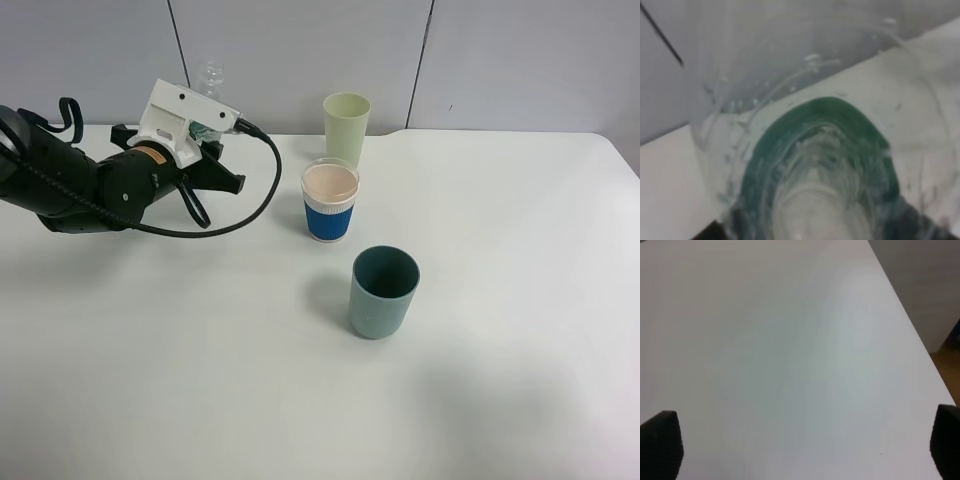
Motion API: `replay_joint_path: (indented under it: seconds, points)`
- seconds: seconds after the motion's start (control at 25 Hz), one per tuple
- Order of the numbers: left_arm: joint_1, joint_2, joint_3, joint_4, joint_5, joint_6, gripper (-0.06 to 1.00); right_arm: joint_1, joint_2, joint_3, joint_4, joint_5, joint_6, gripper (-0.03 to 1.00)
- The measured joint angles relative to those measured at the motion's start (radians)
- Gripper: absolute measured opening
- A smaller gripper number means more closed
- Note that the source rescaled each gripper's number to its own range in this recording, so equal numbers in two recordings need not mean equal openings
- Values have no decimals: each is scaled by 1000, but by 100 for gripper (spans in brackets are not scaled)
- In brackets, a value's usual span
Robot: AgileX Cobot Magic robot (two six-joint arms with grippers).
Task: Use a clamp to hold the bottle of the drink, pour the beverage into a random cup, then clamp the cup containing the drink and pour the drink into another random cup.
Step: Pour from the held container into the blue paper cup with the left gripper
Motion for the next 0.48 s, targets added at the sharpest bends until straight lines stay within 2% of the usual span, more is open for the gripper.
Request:
replay_joint_path:
  seconds: [0.24,0.48]
  points:
    - [-105,-46,4,-216,8,284,1,0,0,0,0,0,0,99]
    - [-197,-57,-1,-455,-2,643,1,0,0,0,0,0,0,99]
